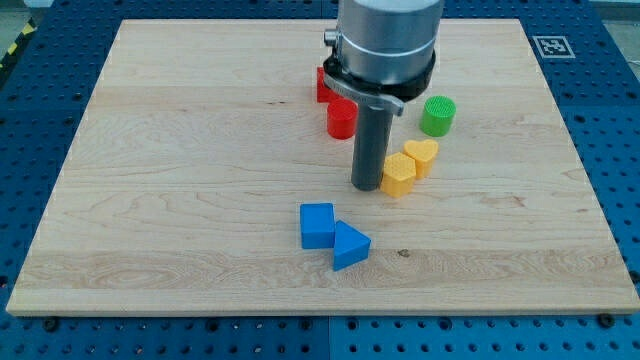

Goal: Slide the yellow hexagon and yellow heart closer to the green circle

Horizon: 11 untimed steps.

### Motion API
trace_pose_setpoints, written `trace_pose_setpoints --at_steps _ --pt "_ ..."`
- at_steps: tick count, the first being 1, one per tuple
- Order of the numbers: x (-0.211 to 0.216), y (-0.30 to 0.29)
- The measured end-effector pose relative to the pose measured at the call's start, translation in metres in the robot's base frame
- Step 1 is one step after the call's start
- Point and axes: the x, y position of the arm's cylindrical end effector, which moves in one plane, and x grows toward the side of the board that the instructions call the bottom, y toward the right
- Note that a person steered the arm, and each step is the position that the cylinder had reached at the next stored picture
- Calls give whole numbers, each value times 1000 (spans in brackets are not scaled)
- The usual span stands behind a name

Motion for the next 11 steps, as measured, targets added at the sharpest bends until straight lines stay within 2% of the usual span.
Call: trace_pose_setpoints --at_steps 2,5,6,9,11 --pt "15 0" --pt "10 62" --pt "3 60" --pt "-62 57" --pt "-90 51"
